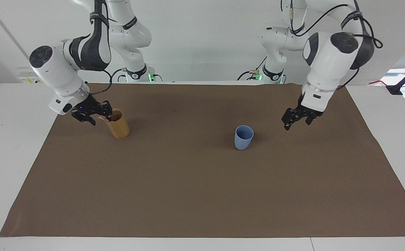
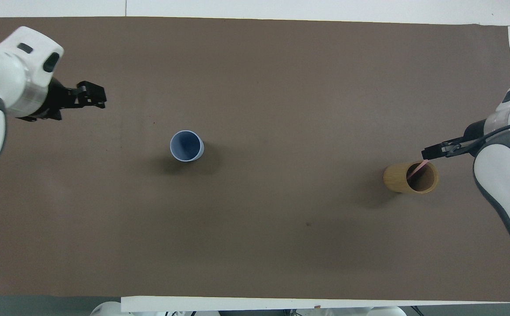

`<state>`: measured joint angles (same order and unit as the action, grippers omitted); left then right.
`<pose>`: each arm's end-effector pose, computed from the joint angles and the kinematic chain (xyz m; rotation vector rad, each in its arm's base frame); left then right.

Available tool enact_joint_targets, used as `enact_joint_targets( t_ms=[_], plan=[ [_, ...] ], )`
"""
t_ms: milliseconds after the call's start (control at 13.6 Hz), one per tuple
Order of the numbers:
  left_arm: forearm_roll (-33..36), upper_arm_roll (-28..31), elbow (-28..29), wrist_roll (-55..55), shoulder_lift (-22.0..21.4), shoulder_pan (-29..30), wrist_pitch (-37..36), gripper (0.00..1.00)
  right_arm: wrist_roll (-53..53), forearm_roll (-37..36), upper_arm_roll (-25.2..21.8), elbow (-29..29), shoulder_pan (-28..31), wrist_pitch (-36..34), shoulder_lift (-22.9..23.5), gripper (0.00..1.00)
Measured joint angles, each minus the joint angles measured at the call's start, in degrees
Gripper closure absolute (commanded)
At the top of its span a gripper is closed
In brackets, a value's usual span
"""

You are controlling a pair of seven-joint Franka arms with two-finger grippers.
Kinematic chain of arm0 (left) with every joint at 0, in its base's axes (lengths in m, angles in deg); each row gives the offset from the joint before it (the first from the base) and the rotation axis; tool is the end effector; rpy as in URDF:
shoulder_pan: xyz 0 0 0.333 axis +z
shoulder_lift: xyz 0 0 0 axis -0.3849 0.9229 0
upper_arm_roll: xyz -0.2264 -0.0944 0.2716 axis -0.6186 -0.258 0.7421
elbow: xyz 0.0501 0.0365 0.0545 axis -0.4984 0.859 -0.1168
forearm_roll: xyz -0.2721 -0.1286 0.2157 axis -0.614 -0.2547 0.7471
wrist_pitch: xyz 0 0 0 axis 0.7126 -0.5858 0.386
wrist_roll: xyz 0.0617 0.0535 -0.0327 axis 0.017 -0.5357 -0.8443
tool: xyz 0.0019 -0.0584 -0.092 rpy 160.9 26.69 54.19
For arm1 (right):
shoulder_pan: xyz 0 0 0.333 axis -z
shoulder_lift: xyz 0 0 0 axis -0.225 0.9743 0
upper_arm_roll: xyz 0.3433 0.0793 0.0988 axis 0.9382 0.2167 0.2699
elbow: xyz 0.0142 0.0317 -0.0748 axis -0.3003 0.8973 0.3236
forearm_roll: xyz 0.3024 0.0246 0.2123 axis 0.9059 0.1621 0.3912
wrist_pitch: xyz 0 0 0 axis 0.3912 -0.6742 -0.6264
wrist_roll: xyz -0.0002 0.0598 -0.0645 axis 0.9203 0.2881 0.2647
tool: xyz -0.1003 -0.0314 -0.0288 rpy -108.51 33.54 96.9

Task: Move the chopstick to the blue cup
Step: 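Release the blue cup and withdraw the left gripper while the right gripper lifts the stick, then carry the pink stick with the right gripper over the blue cup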

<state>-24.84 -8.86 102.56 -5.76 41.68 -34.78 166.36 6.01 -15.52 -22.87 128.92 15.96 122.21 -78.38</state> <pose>0.5359 -0.1031 0.5990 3.1229 0.2097 0.1116 0.4916 -0.0458 0.4973 -2.9954 -0.3031 0.0918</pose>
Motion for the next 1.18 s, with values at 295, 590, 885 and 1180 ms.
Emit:
enact_joint_targets(
  t_ms=[295,590,885,1180],
  plan=[
    [0.0,0.2,-2.9,14.2,-1.6,9.0,-5.5,0.0,0.0,0.0,0.0,-0.6,-0.1,-1.8,0.0,0.65],
    [0.0,0.0,-5.2,16.5,-1.8,11.3,-8.1,0.0,0.0,0.0,0.0,-0.7,-0.1,-1.8,0.0,0.9],
    [0.0,-0.6,-5.2,16.5,-1.8,11.0,-8.1,0.0,0.0,0.0,0.0,-1.0,-0.1,-2.2,-0.1,1.0],
    [0.0,-0.5,-5.2,16.5,-1.8,11.1,-8.2,0.0,0.2,-2.1,0.5,-9.4,-0.2,-11.8,-0.7,1.0]
  ],
)
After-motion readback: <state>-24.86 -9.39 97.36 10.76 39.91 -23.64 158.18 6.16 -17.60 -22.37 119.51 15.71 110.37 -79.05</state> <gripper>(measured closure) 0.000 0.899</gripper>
